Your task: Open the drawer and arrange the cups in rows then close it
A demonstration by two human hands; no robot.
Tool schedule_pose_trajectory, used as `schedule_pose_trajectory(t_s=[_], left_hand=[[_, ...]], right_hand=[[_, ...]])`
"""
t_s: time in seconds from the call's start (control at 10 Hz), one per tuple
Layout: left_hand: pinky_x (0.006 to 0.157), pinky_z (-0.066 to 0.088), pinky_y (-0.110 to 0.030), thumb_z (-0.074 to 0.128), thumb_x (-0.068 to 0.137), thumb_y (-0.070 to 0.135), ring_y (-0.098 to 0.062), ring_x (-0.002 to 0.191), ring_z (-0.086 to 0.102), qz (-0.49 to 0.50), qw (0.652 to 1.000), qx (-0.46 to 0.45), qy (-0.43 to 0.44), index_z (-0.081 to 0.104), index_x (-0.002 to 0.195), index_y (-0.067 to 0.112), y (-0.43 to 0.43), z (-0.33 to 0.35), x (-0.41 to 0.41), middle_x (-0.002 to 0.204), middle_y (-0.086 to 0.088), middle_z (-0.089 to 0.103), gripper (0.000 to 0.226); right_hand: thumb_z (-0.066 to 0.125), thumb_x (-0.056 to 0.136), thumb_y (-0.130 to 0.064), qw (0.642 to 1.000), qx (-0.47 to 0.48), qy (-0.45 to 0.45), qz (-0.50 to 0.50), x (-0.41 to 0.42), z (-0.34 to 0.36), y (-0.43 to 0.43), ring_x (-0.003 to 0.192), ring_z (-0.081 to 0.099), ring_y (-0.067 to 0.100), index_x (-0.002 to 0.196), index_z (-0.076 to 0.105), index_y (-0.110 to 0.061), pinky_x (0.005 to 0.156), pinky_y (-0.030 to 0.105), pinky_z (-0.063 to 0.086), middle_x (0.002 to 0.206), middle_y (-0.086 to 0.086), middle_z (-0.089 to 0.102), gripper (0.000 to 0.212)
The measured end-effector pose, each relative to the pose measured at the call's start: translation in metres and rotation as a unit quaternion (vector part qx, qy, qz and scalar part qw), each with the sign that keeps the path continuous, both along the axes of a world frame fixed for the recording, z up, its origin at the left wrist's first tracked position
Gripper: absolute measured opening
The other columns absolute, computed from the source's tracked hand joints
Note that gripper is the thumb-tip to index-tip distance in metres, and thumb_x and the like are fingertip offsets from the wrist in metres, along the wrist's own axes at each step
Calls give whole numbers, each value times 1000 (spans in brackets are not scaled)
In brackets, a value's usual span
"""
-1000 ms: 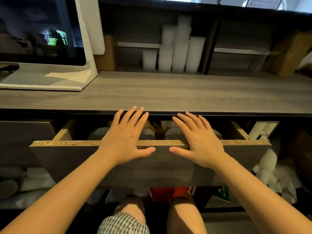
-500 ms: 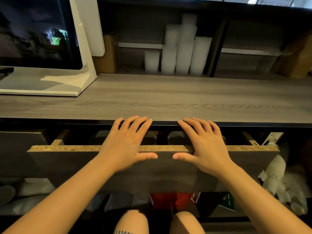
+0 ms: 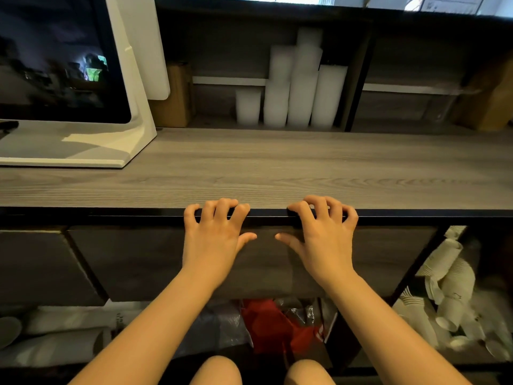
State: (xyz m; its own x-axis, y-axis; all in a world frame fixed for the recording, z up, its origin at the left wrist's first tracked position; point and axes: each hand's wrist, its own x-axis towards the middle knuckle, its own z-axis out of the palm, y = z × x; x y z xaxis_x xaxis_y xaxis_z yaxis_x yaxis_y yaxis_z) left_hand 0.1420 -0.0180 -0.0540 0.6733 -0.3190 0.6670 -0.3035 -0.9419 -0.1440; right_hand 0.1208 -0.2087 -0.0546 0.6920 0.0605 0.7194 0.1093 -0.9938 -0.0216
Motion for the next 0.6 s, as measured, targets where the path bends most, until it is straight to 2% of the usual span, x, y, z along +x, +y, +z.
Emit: schedule_pose_trajectory(t_s=[0.1,0.2,0.3,0.4,0.5,0.6], left_hand=[[78,46,-49,65,64,50,-26,87,46,23,1000,8,19,51,105,19,-4,2,-1,96,-7,61,54],[76,46,-47,72,66,48,-29,84,56,37,997,23,70,57,102,16,-7,14,-8,93,-8,60,50],[80,44,-44,68,76,47,-28,91,54,9,995,26,95,55,108,16,-7,25,-14,101,-7,56,47],[90,40,-38,47,89,48,-25,109,44,-52,978,31,200,42,124,20,3,48,-15,121,-3,47,45],[94,42,-37,46,90,48,-23,115,43,-85,952,51,289,40,127,21,7,77,-9,129,-4,46,46],[100,40,-38,48,91,47,-24,122,44,-81,886,82,449,40,135,20,4,109,4,138,-6,45,52]], right_hand=[[77,61,-50,1000,2,-2,-15,1,-1,3,106,42,27,98,61,-22,87,46,24,105,6,62,49],[78,62,-47,999,20,39,-13,-3,7,7,105,49,30,97,60,-22,88,48,29,105,5,61,47],[77,66,-42,997,9,71,3,-8,16,6,104,52,32,100,60,-21,86,47,36,107,4,60,43],[62,82,-43,978,-21,197,61,-18,46,-5,115,46,28,120,54,-25,91,41,37,122,0,54,43],[54,88,-43,954,-25,279,101,-16,73,-16,116,47,23,127,50,-27,93,37,40,128,-2,52,42],[51,91,-42,923,4,375,90,-5,106,-23,110,56,22,128,50,-24,89,38,48,127,1,58,41]])
